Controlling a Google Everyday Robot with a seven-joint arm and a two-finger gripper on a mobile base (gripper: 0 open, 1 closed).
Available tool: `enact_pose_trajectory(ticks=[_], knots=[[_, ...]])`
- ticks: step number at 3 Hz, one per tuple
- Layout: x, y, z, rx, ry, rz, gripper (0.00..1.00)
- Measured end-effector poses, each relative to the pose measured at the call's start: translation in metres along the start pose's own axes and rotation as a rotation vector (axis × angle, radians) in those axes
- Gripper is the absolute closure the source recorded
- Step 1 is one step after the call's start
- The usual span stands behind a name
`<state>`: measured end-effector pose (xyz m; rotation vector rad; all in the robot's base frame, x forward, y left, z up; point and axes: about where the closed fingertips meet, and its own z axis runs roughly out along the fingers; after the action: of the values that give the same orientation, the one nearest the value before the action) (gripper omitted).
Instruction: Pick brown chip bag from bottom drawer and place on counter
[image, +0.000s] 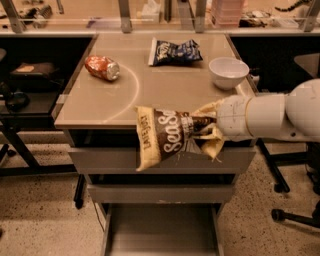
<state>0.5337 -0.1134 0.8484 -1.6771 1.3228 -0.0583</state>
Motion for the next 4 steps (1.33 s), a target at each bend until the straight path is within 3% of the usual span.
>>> enact_pose_trajectory(ticks=[1, 2, 3, 4], knots=[[-0.020, -0.032, -0.006, -0.003, -0.031, -0.038, 1.00], [-0.047, -0.062, -0.023, -0.032, -0.111, -0.088, 1.00], [-0.074, -0.068, -0.045, -0.027, -0.159, -0.177, 1.00], [-0.074, -0.068, -0.045, -0.027, -0.159, -0.177, 1.00]])
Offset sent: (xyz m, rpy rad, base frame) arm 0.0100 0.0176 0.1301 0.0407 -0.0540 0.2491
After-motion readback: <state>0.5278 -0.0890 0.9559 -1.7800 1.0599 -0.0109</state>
